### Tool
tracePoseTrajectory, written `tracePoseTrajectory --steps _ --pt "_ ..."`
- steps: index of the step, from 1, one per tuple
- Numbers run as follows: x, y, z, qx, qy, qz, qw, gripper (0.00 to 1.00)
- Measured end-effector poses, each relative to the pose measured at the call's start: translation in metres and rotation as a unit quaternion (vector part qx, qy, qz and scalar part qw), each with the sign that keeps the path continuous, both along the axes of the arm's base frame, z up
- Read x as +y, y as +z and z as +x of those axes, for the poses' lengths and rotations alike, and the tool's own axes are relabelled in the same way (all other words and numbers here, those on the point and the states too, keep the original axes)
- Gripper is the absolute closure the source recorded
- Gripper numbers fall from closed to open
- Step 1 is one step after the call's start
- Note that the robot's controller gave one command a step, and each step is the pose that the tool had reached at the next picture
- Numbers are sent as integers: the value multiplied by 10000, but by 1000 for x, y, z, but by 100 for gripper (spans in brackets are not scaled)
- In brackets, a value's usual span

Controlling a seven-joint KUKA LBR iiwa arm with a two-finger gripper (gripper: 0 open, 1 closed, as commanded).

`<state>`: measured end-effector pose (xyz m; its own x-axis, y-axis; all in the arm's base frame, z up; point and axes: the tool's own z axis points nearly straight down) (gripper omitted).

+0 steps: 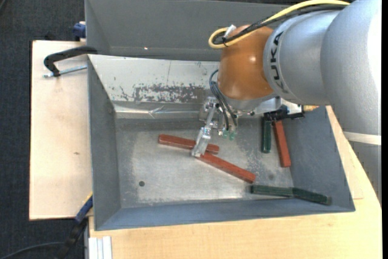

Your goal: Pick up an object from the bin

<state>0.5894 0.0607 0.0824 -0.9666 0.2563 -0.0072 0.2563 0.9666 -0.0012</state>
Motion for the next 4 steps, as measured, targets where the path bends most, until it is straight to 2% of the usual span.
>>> tracePoseTrajectory --steps 1,2,3,4 --pt "42 -13 -69 60 -145 30 9999 0" --pt "39 -12 -65 27 -164 24 9999 100" --pt "63 -12 -73 36 -1004 27 9949 100" --pt "43 122 -19 -34 -879 34 9961 100"
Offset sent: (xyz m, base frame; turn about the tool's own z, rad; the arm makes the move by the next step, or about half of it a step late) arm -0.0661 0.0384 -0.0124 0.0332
